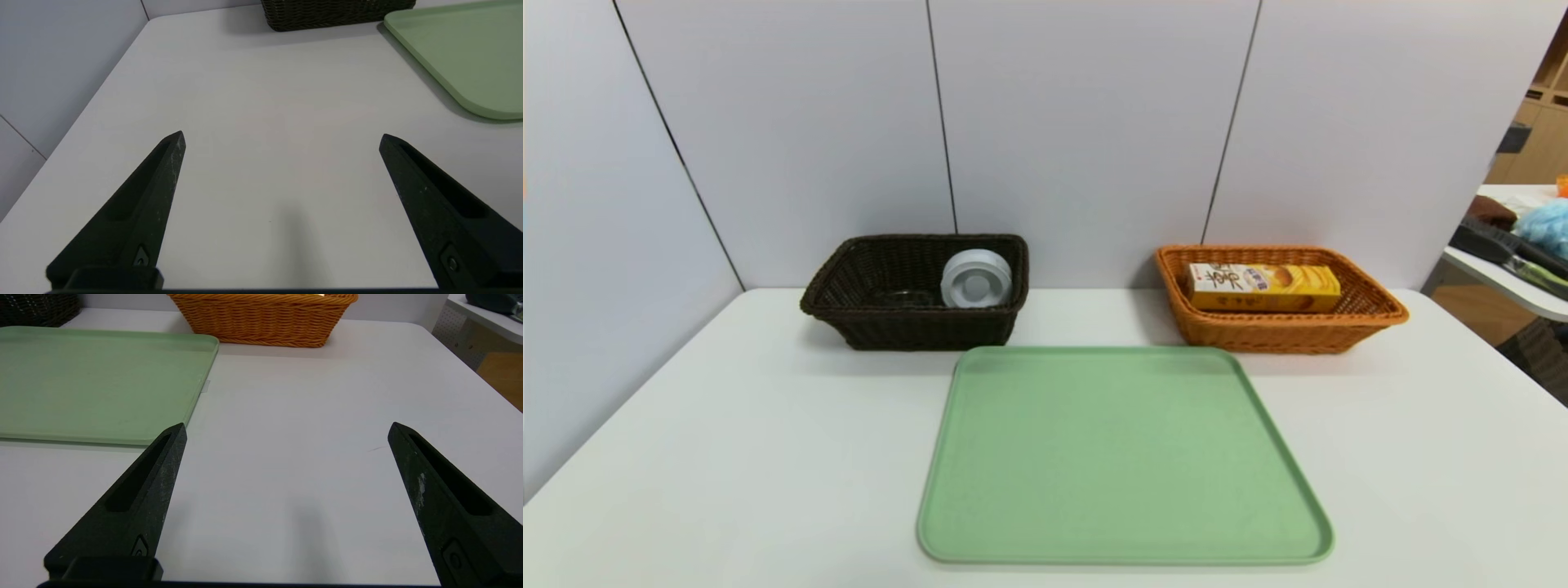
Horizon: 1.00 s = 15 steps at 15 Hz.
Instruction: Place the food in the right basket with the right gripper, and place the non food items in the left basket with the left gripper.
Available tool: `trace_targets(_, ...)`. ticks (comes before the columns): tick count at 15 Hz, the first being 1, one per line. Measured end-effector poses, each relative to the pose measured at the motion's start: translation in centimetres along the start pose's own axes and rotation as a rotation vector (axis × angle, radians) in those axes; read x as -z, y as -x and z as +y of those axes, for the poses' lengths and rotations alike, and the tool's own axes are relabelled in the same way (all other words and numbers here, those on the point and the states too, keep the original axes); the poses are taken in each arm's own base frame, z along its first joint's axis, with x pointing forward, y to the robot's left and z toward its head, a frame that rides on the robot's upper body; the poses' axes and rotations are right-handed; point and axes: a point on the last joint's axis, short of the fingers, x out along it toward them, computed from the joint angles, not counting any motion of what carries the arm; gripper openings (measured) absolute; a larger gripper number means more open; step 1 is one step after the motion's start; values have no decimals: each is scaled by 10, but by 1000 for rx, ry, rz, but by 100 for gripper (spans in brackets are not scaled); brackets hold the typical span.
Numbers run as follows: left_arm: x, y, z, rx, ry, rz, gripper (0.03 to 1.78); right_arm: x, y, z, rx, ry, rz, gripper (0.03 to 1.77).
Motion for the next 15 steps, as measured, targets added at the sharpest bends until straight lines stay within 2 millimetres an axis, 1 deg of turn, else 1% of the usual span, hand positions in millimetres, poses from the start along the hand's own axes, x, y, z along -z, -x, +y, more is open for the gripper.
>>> trace_targets(15,2,-1,0,-5,13,5,169,0,0,0,1,-8,2,170)
